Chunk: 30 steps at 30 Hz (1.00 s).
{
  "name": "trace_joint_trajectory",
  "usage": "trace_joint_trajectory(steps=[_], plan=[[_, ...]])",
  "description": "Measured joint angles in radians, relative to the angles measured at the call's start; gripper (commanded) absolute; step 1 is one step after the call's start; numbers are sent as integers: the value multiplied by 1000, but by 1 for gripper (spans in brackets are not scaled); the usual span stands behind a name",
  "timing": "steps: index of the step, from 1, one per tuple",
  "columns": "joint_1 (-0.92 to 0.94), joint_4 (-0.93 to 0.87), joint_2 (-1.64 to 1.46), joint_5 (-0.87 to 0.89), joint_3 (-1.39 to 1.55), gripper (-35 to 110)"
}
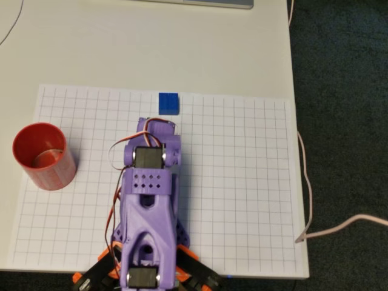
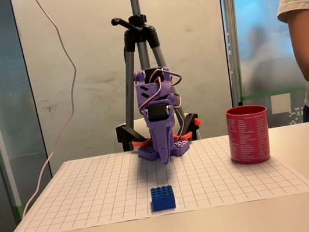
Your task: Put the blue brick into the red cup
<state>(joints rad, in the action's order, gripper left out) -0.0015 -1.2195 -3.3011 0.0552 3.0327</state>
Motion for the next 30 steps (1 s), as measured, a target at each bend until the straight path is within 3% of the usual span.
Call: trace_joint_trajectory(steps=[17, 23, 30], plan=[[-48, 0, 0, -17, 0, 0], [-5, 17, 8, -2, -12, 0], [115, 49, -2, 17, -235, 0]])
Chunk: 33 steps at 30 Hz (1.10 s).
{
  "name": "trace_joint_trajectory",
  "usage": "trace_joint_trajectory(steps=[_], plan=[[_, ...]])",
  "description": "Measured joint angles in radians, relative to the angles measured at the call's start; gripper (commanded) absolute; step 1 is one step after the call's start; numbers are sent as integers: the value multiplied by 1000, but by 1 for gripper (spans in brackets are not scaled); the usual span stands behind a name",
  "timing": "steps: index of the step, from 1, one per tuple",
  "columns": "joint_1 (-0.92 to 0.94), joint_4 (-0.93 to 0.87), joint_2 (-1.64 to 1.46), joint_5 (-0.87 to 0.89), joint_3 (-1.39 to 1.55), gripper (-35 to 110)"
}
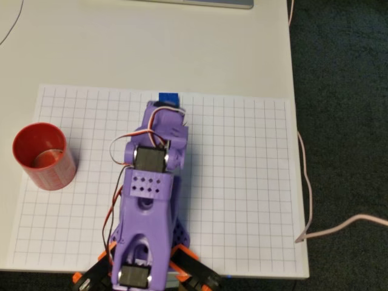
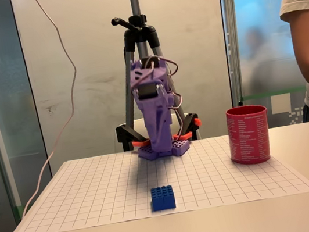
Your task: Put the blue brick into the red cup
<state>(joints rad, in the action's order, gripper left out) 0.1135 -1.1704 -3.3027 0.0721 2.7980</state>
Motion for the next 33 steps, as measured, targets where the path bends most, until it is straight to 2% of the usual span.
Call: trace_joint_trajectory(steps=[6, 14, 19, 25, 33], plan=[[-51, -150, 130, -20, -279, 0], [-103, -497, 767, 6, -983, 0], [-103, -537, 1069, -25, -1347, 0], [-121, -538, 1381, -61, -1439, 0], [-110, -538, 1623, -81, -1482, 0]])
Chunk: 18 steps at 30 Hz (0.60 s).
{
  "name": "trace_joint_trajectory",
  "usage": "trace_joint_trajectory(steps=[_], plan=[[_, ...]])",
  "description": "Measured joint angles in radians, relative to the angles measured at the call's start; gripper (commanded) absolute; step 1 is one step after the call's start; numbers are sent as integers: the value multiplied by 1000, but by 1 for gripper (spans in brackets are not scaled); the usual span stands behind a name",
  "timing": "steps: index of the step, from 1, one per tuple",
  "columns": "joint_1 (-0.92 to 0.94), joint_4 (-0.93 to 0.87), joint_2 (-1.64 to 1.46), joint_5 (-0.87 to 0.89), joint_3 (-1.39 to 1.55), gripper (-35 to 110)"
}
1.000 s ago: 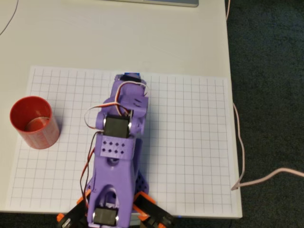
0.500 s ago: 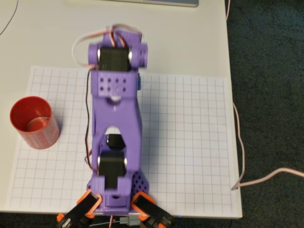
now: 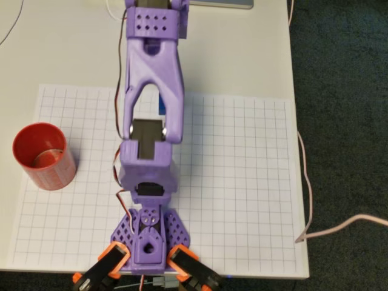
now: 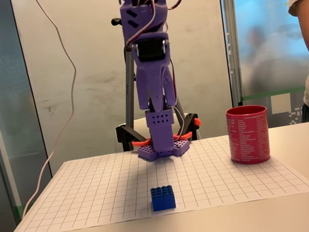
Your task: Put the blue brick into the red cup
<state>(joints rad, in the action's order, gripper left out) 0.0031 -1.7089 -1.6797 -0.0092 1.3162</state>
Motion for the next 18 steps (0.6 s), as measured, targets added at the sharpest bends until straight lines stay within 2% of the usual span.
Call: trace_joint_trajectory(steps=[11, 18], plan=[[15, 17, 83, -64, 63, 0], [-5, 166, 83, -26, 284, 0]])
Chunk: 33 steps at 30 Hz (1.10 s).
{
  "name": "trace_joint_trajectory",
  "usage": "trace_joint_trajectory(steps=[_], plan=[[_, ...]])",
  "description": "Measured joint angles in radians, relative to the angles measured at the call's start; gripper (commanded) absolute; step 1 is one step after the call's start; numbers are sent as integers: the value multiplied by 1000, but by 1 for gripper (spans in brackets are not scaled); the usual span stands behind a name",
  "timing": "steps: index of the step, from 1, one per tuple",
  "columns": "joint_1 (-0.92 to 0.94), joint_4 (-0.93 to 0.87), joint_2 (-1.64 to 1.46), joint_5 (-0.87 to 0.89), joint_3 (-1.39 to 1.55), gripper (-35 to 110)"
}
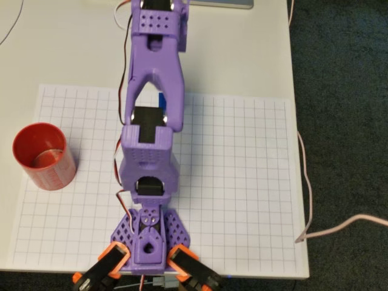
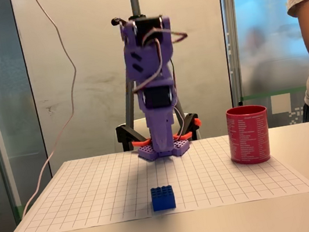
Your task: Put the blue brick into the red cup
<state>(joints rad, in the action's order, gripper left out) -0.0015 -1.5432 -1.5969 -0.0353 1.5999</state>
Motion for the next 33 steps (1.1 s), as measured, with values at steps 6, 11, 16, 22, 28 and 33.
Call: trace_joint_trajectory(steps=[6, 11, 16, 22, 28, 33], plan=[[-17, 114, -6, 35, 115, 0], [-23, 198, -6, 54, 186, 0], [-34, 241, -6, 66, 189, 0], [-11, 256, -6, 66, 192, 30], [5, 202, -9, 12, 193, 59], [2, 160, -9, -52, 193, 59]])
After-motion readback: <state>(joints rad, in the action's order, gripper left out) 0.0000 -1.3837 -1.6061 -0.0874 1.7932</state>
